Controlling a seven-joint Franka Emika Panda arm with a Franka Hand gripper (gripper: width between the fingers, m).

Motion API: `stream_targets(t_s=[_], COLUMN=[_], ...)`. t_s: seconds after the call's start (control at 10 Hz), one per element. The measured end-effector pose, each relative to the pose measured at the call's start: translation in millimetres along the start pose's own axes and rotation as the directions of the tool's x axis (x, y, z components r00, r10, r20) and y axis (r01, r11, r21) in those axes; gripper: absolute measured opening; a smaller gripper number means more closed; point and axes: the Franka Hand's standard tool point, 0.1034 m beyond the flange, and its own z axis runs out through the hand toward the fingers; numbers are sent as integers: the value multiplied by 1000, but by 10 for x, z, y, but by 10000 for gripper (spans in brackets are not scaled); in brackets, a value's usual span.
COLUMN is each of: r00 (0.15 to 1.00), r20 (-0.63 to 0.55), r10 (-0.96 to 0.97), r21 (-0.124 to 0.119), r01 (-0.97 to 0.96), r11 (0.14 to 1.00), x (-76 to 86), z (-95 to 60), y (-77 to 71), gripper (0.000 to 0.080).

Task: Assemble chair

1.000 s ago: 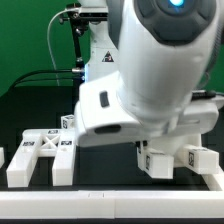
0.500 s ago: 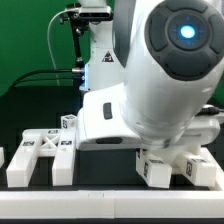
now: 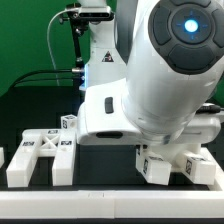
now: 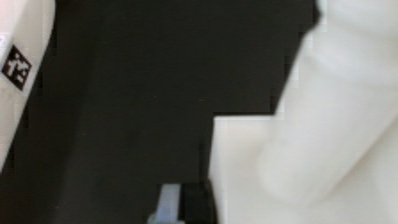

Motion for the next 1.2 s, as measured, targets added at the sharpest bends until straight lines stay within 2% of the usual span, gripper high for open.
stream_targets(t_s=[0.1,0.2,0.3,0.4,0.5,0.6,0.7,0.8,0.9,1.0,1.1,1.2], r00=[1000,1000,1000,1000,1000,1000,998,994,976,948,928,890], r20=[1,1,1,1,1,-9,-57,-107,-218,-317,-370,-455], r10=[1,2,3,3,4,3,4,1,-10,-28,-36,-36], r21=[1,1,2,3,4,5,8,11,11,11,17,12], r01=[-1,-2,-3,-3,-4,-3,-4,0,12,33,45,47], r11=[1000,1000,1000,1000,1000,1000,1000,1000,1000,999,999,999], x=[1,1,1,1,1,14,72,108,156,83,-56,-144], z=[3,4,4,4,4,-11,-92,-204,-375,-466,-450,-448], y=[10,15,20,26,33,57,117,190,261,324,440,577], gripper=[202,202,336,519,607,607,642,648,648,648,649,649])
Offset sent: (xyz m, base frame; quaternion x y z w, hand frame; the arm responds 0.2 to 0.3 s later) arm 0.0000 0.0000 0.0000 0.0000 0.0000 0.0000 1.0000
